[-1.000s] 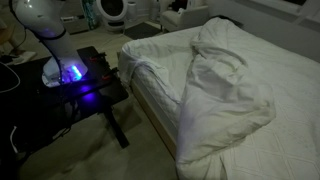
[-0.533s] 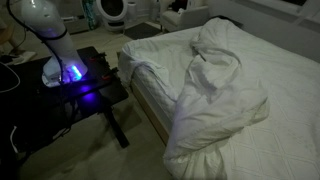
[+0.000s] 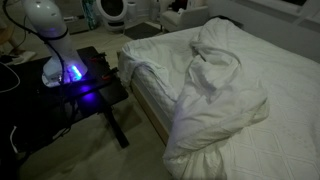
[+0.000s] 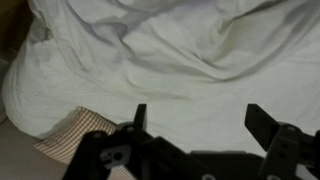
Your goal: Spread the corner of the bed well
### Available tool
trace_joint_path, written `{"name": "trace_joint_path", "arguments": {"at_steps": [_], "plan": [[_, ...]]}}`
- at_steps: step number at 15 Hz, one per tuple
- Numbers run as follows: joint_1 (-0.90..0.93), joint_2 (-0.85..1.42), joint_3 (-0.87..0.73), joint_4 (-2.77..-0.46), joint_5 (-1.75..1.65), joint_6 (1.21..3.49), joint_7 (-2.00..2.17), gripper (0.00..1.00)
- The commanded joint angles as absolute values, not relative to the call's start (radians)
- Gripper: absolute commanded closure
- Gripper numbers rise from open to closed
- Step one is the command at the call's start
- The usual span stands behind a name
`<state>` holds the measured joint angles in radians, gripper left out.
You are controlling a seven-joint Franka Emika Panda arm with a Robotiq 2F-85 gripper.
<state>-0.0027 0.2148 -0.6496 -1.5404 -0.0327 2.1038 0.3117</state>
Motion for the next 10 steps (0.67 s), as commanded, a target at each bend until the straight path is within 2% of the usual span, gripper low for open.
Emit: {"name": "trace_joint_path", "arguments": {"at_steps": [1,2,10], "plan": [[0.069,0.02,-0.647,-1.794,-0.175,2.044,0.313,0.0],[-0.016,-0.02,-0.54,-1.84,-0.232,2.033,0.336,0.0],[-0.19,-0.181,-0.313,-2.2,-0.296,2.1,0.376,0.0]]}}
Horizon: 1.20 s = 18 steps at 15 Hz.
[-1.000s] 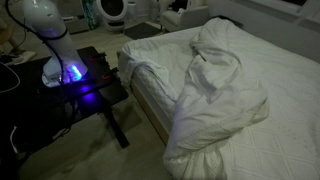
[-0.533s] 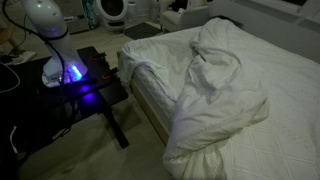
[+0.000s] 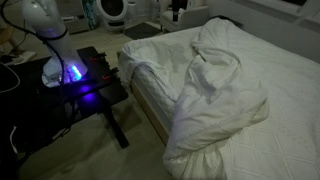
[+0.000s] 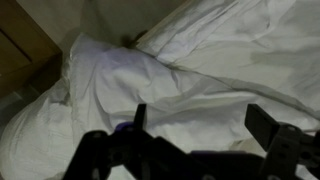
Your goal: Spread the corner of the bed well
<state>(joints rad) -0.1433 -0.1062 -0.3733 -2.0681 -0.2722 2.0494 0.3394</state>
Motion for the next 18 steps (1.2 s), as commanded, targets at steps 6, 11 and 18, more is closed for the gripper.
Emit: {"name": "trace_joint_path", "arguments": {"at_steps": [6,11,18], "plan": [[-0.222,-0.194,-0.227,-2.381,-0.293,2.32,0.463,0.0],[-0.242,-0.162,-0.161,-2.484,-0.392,2.575,0.625,0.0],[-0.234,-0.063,-0.116,-2.493,-0.443,2.669,0.818,0.0]]}}
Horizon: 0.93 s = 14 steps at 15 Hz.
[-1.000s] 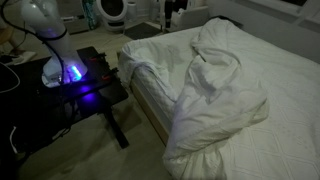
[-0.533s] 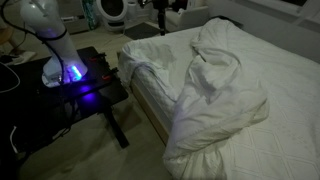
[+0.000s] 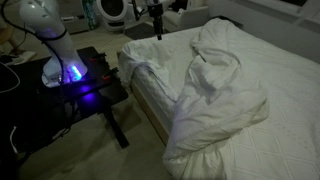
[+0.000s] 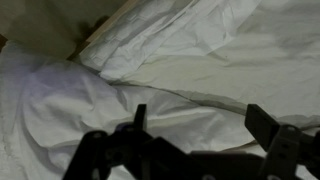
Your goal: Spread the corner of the bed well
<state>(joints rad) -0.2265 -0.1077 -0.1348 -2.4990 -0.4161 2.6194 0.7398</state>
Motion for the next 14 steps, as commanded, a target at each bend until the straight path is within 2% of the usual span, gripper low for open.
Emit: {"name": "trace_joint_path", "arguments": {"at_steps": [1,3,14], "plan": [[-0.228,-0.042,-0.114,-2.484,-0.441,2.669,0.835,0.0],[-0.21,-0.015,-0.113,-2.469,-0.419,2.618,0.828,0.0],[-0.194,0.041,-0.132,-2.45,-0.387,2.652,0.829,0.0]]}}
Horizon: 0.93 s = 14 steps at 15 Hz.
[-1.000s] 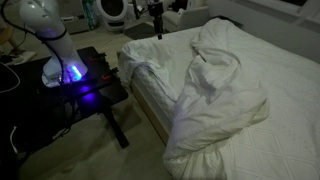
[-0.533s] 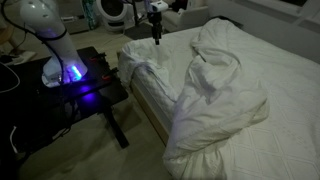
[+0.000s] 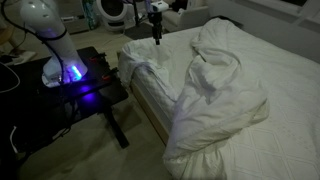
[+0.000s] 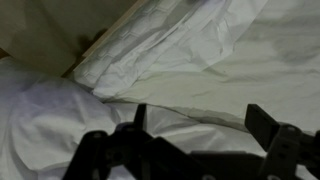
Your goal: Spread the corner of the bed well
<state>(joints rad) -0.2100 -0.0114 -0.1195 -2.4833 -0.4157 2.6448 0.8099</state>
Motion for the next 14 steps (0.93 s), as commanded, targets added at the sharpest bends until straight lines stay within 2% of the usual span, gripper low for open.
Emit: {"name": "trace_joint_path", "arguments": {"at_steps": [1,14], "plan": [[-0.191,0.068,-0.134,-2.435,-0.362,2.644,0.817,0.0],[-0.139,0.543,-0.175,-2.078,0.039,2.638,0.642,0.0]]}}
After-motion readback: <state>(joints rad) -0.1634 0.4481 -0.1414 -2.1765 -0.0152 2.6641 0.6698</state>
